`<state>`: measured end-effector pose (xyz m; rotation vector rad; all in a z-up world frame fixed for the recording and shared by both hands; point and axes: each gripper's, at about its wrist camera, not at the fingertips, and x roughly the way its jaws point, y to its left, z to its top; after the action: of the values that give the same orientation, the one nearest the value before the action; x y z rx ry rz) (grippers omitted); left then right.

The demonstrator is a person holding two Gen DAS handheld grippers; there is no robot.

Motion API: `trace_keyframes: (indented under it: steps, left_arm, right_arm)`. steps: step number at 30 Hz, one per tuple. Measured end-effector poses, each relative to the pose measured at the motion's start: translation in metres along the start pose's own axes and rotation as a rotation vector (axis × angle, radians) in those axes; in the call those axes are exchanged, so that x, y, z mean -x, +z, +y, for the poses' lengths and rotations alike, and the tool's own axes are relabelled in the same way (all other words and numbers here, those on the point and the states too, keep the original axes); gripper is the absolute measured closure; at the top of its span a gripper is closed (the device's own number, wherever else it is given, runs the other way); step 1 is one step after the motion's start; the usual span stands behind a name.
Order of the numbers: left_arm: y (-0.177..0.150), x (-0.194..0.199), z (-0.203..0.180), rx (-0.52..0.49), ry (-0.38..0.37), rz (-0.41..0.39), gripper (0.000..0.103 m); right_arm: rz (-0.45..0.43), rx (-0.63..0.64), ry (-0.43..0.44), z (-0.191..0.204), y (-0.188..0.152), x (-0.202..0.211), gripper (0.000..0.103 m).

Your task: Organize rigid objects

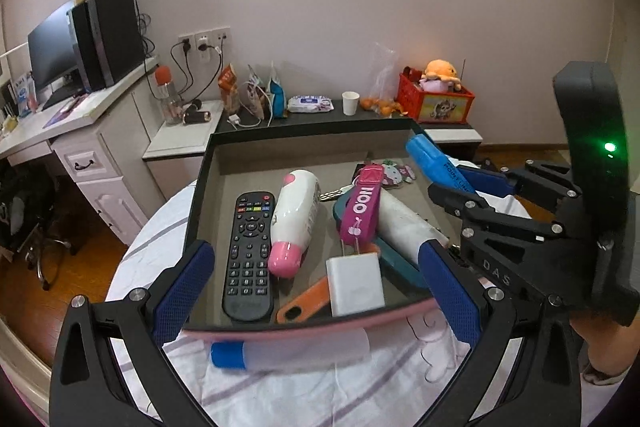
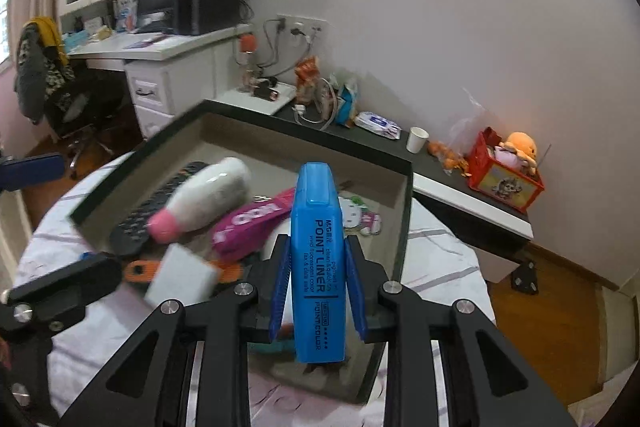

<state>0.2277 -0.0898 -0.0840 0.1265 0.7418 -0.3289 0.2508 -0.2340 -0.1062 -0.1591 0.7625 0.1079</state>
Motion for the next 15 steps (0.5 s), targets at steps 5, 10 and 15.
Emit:
trace_keyframes:
  steps: [5, 10, 15]
  left_arm:
    - [-0.001, -0.013, 0.001, 0.007, 0.005, 0.022, 0.0]
    - [-0.002, -0.006, 0.001, 0.009, 0.023, 0.007, 0.0]
    - [-0.005, 0.021, 0.001, -0.002, 0.05, -0.037, 0.0]
  right_arm:
    - [-0.003, -0.015, -0.016, -0.009, -0.001, -0.016, 0.076]
    - [-0.027, -0.042, -0.017, -0.012, -0.002, -0.013, 0.075]
    - [-0.101, -0.05, -0.028, -0.008, 0.0, 0.019, 0.026]
